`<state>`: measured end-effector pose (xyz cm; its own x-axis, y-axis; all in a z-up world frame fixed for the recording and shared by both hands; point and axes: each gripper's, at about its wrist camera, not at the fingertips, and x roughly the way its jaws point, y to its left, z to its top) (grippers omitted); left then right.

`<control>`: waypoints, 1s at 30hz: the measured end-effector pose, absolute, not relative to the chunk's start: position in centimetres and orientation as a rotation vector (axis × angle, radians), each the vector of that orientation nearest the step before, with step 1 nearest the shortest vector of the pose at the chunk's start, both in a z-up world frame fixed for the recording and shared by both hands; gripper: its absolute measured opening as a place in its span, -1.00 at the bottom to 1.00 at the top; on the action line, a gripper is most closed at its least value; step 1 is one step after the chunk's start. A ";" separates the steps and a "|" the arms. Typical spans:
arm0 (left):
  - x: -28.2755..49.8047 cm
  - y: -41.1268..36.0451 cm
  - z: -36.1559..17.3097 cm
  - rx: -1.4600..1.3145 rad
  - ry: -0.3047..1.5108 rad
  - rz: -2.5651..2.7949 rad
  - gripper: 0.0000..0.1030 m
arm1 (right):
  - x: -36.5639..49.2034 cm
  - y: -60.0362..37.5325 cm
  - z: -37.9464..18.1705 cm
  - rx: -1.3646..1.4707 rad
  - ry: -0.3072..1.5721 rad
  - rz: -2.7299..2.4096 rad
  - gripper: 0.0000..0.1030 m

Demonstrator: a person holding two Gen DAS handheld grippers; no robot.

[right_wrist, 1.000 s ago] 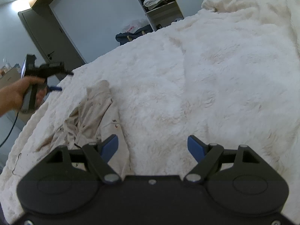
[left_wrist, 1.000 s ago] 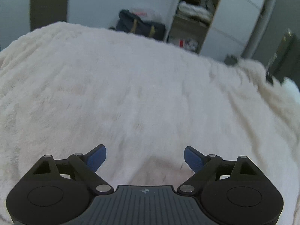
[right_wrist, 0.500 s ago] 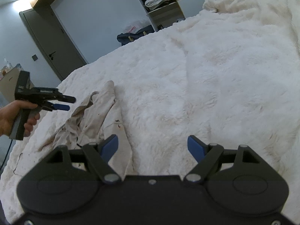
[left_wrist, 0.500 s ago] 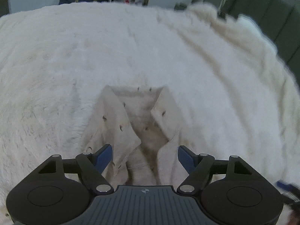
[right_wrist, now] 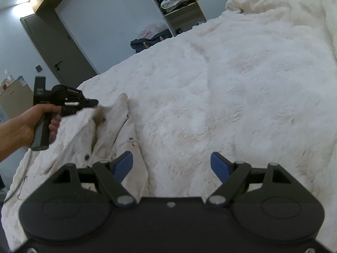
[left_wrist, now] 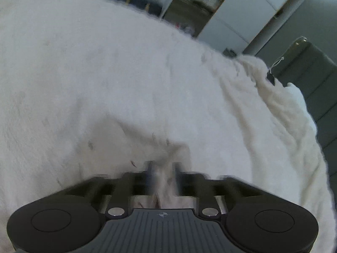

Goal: Fold clothes

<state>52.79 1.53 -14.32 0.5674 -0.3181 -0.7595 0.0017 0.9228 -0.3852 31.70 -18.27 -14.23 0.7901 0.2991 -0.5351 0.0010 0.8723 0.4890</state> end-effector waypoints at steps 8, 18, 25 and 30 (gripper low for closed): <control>52.2 0.9 -14.0 -0.487 0.876 -0.390 0.58 | 31.7 -18.2 -14.2 0.493 0.647 0.168 0.55; 48.9 -0.7 -15.2 -0.347 1.002 -0.417 0.56 | 31.6 -18.7 -14.1 0.506 0.640 0.166 0.55; 49.6 -0.7 -17.4 -0.416 1.032 -0.347 -0.24 | 31.7 -18.9 -14.2 0.520 0.637 0.163 0.55; 50.1 -0.7 -16.3 -0.462 0.943 -0.354 -0.69 | 31.7 -19.1 -14.3 0.531 0.638 0.165 0.55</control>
<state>50.11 -0.65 -16.35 0.5421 -0.4827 -0.6878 0.0895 0.8470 -0.5240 31.69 -19.10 -14.26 0.7957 0.3055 -0.5229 0.0132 0.8545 0.5193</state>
